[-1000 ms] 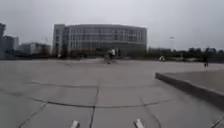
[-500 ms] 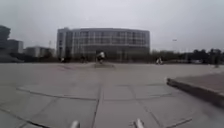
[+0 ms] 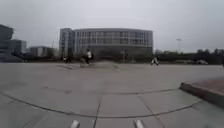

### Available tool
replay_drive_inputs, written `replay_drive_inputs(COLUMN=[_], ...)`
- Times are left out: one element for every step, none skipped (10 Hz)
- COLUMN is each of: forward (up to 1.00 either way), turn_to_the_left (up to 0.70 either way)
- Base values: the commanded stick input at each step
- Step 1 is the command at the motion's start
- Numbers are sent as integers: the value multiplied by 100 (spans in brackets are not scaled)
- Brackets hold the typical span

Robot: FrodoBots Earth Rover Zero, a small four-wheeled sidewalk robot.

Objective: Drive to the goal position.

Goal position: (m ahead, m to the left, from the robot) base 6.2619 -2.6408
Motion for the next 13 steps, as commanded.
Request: replay_drive_inputs(forward=[100,100,100,100,100,100,100,100,100,100,100,100,100], turn_to_the_left=[-38,-38,-38,-38,-38,-38,-38,-9,2,2,2,2,2])
